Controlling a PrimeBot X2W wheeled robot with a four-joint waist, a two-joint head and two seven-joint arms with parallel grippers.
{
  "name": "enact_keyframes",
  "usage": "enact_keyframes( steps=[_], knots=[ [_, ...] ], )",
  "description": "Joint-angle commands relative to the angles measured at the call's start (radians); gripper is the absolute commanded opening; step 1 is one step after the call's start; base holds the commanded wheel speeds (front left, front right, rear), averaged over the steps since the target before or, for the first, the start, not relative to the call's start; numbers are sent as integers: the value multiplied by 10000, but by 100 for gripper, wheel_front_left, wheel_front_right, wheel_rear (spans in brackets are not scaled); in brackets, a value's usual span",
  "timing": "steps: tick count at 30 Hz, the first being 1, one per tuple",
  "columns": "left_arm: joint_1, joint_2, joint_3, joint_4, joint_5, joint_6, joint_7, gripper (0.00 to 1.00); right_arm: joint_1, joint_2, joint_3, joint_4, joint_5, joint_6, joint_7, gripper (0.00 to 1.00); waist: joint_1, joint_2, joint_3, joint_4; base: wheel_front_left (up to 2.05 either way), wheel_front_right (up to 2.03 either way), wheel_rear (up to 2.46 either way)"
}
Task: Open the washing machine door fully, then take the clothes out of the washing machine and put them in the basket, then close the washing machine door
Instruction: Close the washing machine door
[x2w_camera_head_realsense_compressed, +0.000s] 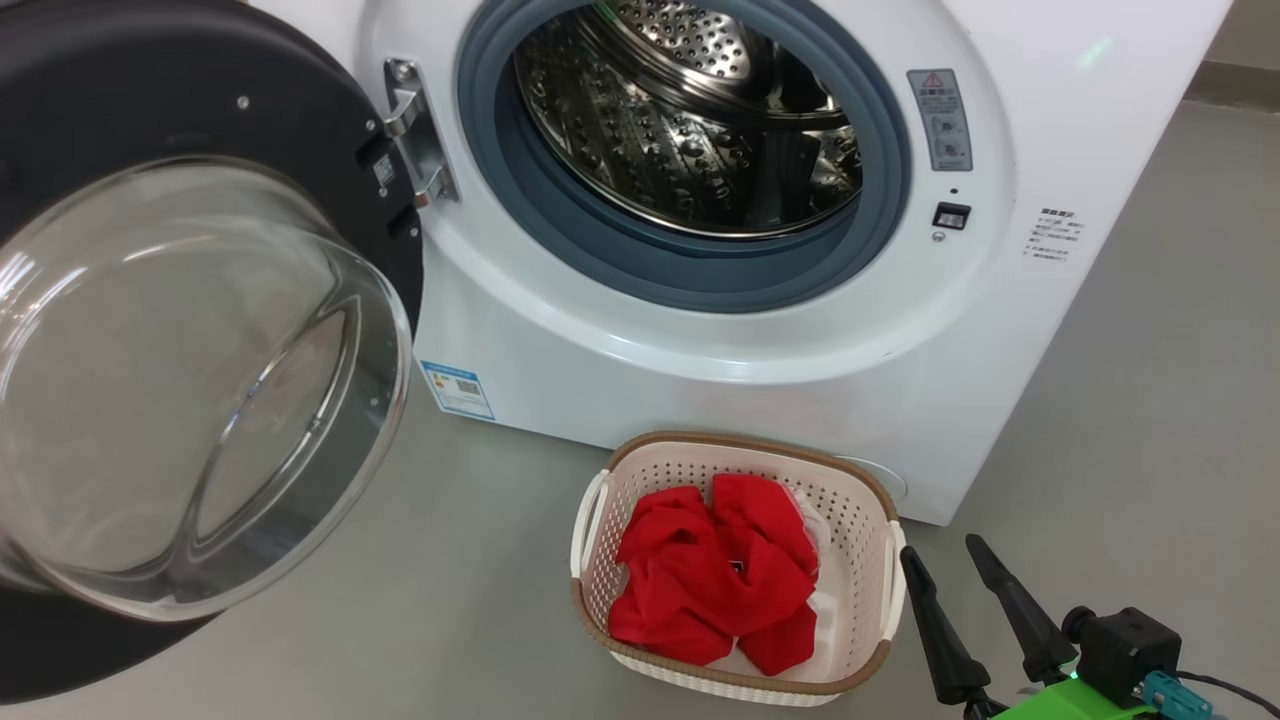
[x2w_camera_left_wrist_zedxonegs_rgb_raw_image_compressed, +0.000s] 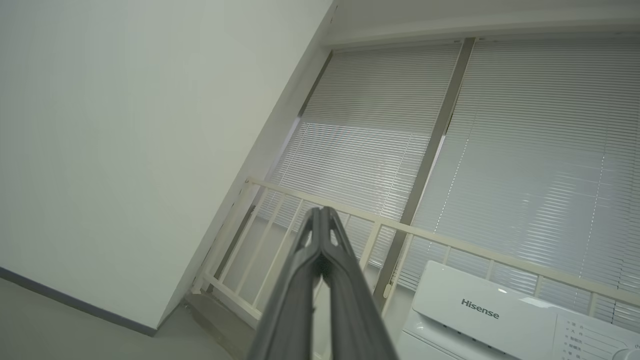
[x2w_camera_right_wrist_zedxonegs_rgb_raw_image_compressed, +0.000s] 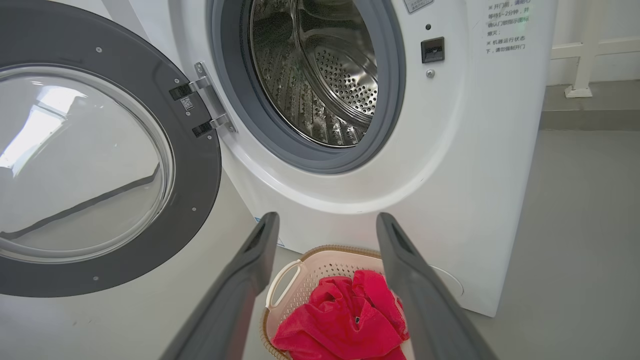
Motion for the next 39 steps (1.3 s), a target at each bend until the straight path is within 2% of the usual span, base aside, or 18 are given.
enact_keyframes(
  steps=[1, 6, 7, 10, 17, 25, 39],
  knots=[
    [-687, 830, 612, 502, -632, 196, 569, 0, -269, 30, 184, -248, -129, 63, -67, 100, 0, -1, 43, 73, 0, 0, 0],
    [-1235, 1844, 598, 2247, -1002, 609, 2324, 0, -347, 88, 136, -227, -117, 63, -67, 100, 0, -1, 76, 153, 0, 0, 0],
    [-1235, 1844, 598, 2247, -1002, 609, 2324, 0, -347, 88, 136, -227, -117, 63, -67, 100, 0, -1, 76, 153, 0, 0, 0],
    [-1591, 2551, 383, 3355, -1285, 950, 4031, 0, -351, 131, 166, -247, -114, 63, -67, 100, 0, -1, 128, 225, 0, 0, 0],
    [-1751, 3593, -163, 4250, -1428, 1227, 6532, 0, -411, 186, 170, -267, -108, 63, -67, 100, 0, -1, 276, 290, 0, 0, 0],
    [-1413, 4101, -532, 4185, -1717, 1407, 8734, 0, -449, 215, 164, -233, -97, 63, -67, 100, 0, -1, 323, 362, 0, 0, 0],
    [-277, 3949, -760, 2926, -2304, 1263, 10566, 0, -427, 206, 151, -213, -67, 63, -67, 100, 0, -1, 201, 314, 0, 0, 0]
  ],
)
